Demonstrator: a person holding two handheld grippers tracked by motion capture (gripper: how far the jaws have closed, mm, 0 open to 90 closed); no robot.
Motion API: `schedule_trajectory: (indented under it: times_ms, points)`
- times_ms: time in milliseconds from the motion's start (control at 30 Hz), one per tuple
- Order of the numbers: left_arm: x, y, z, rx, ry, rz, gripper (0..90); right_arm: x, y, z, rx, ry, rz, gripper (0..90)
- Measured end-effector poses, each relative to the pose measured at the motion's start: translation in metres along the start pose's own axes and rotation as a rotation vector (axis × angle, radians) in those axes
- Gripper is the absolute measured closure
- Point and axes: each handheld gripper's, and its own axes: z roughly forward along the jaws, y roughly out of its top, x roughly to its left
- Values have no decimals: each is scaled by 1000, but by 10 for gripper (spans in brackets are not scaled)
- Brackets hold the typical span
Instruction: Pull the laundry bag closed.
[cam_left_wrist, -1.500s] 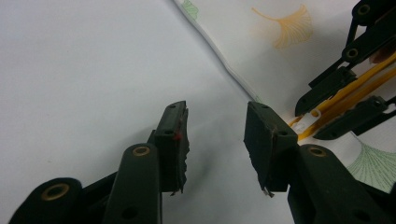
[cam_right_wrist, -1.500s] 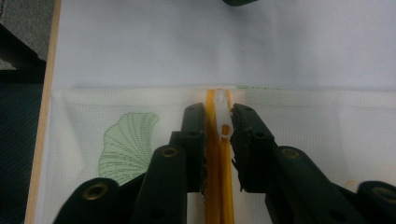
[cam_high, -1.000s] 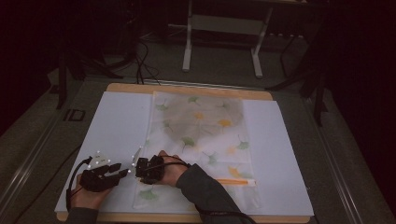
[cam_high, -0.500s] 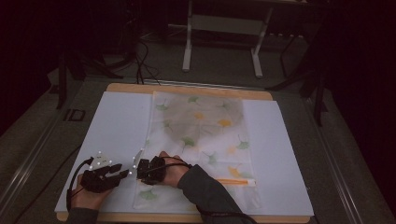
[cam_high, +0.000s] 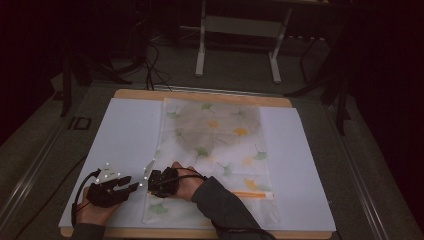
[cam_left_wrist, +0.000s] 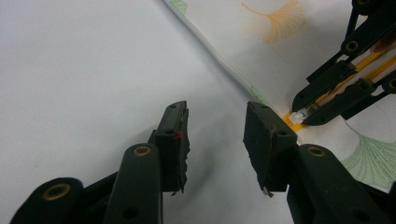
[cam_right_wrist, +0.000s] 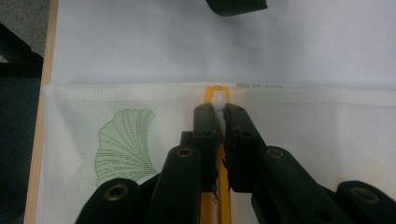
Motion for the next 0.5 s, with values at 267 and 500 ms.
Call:
schedule_trajectory:
  times_ms: [267, 500]
  points:
    - [-2, 0, -3, -18, -28, -7, 600, 1, -2, -3, -15, -4, 8, 843]
    - [-7, 3, -3, -15, -66, -28, 596, 1, -4, -4, -24, -7, 12, 843]
